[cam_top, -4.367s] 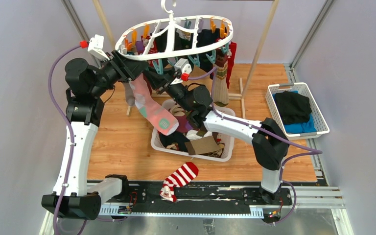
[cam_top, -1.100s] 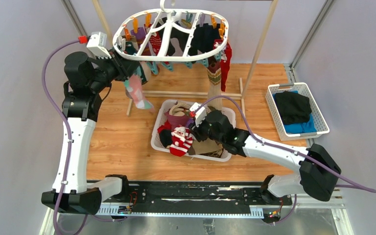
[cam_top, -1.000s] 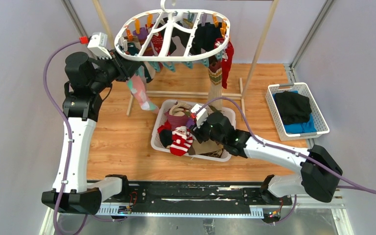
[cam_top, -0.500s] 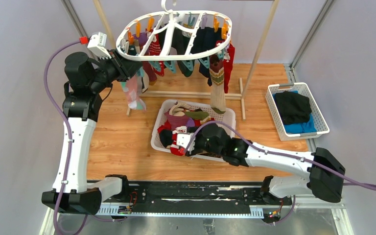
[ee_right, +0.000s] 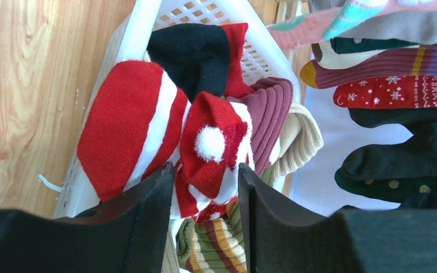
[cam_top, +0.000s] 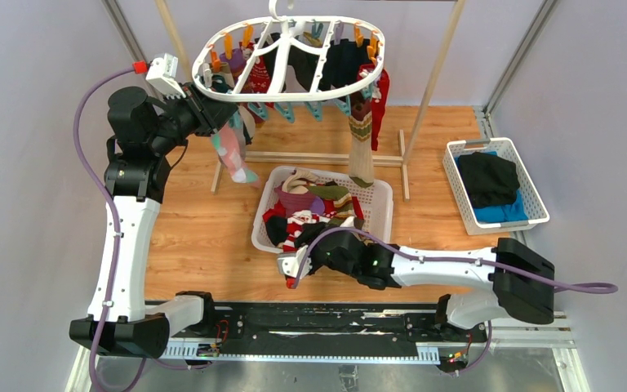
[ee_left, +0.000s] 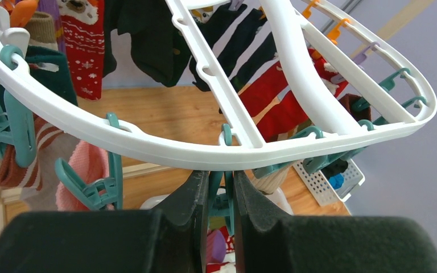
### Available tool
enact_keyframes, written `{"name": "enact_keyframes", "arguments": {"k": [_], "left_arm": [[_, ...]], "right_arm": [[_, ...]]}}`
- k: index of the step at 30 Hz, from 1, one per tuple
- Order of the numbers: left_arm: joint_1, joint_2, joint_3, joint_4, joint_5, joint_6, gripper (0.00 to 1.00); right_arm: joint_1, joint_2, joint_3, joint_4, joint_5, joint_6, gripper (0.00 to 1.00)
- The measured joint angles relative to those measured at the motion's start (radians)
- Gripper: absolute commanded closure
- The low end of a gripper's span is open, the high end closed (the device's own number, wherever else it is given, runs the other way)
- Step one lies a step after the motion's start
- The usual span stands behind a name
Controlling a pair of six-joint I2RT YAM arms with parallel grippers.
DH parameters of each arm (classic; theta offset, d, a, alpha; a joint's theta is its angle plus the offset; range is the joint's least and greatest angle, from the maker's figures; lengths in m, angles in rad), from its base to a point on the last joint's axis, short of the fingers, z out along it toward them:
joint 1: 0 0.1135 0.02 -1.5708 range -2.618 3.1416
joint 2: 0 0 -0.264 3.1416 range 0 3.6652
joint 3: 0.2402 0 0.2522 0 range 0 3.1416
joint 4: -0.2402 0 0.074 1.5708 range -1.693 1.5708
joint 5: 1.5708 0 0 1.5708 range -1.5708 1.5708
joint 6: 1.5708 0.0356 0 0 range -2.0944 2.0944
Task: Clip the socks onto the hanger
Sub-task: Pick up the sock from the bin.
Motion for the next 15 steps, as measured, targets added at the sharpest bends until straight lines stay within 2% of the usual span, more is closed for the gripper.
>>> {"name": "enact_keyframes", "arguments": {"k": [8,12,15], "left_arm": [[0.0,-0.001,0.0,0.0,0.0,0.001,0.94],[0.0,-0.002,-0.001,0.0,0.0,0.001,0.94],[0.0,-0.005,-0.002,0.0,0.001,0.004,0.94]], "right_arm": [[0.0,0.013,0.033,0.0,0.019,-0.005,1.0],[-0.012,0.013,0.066,-0.007,-0.003,0.06,1.0],[-0.054,0.008,0.124,-0.021,-0.077,0.188,1.0]]}}
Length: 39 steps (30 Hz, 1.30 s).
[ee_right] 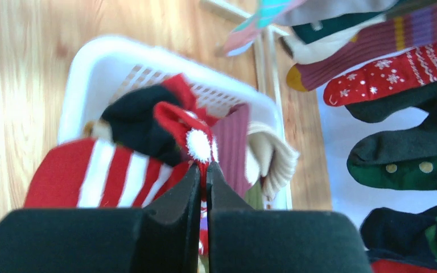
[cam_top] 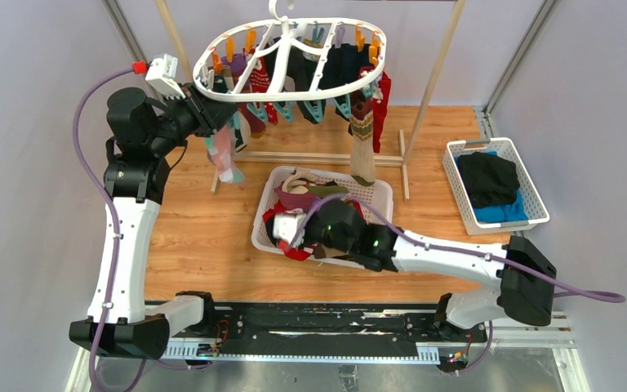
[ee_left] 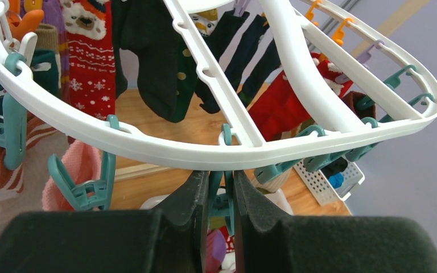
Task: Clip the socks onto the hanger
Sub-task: Pick up the sock from the bin.
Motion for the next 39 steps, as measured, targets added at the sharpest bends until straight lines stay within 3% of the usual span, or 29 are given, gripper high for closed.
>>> {"name": "enact_keyframes", "arguments": {"k": [5,11,20,25,31,39], "left_arm": [[0.0,-0.006,-0.001,0.0,0.015,0.004,0.94],[0.002,-0.007,-0.001,0.005,0.06,0.007,0.94],[0.007,-0.01,-0.014,0.042,0.13,-0.013,0.95],[0.007,-0.011,-0.015,0.054,0.159,-0.016,0.95],[0.008,-0.013,-0.016,0.061,0.175,-0.016,0.95],[0.009,-0.013,-0.024,0.069,0.188,-0.011,0.95]], "right_arm": [[-0.129,-0.008,0.143,0.038,-0.173,0.328,1.0],[-0.21,0.007,0.168,0.288,-0.314,0.69,1.0],[-0.249,0.209,0.169,0.713,-0.294,1.107,1.0],[-0.283,0.323,0.224,0.832,-0.289,1.268,1.0],[-0.315,0.342,0.286,0.876,-0.286,1.359,1.0],[-0.319,0.34,0.408,0.71,-0.28,1.423,1.0]]}}
